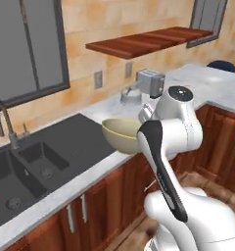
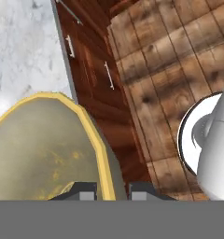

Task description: Pick the mug and place it in the sink. Pick the bowl and place it in the open cabinet and then close the cabinet.

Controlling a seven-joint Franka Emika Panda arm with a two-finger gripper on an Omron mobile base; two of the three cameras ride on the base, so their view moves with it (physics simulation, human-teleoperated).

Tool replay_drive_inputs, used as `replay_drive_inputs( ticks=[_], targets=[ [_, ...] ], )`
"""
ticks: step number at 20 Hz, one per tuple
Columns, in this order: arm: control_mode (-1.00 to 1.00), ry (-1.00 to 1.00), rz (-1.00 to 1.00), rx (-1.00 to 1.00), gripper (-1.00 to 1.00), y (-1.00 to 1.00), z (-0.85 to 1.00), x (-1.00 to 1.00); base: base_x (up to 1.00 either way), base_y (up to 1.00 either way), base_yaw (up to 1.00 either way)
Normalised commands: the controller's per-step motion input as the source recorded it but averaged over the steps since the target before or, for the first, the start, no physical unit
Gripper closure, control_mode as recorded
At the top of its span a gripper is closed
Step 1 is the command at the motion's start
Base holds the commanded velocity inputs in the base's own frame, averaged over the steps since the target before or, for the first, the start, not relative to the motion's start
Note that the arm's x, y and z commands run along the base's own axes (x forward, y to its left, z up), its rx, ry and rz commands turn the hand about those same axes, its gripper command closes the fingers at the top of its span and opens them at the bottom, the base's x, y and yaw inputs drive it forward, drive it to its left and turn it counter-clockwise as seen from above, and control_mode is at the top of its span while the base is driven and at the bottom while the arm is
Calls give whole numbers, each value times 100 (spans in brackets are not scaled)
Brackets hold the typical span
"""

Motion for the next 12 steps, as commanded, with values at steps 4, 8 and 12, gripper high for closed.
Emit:
replay_drive_inputs(
  ticks=[4,8,12],
  targets=[
    [100,0,0,0,100,0,0,0,0,-13,-93],
    [100,0,0,0,100,0,0,0,0,-1,-96],
    [100,0,0,0,100,0,0,0,0,0,-96]
  ],
)
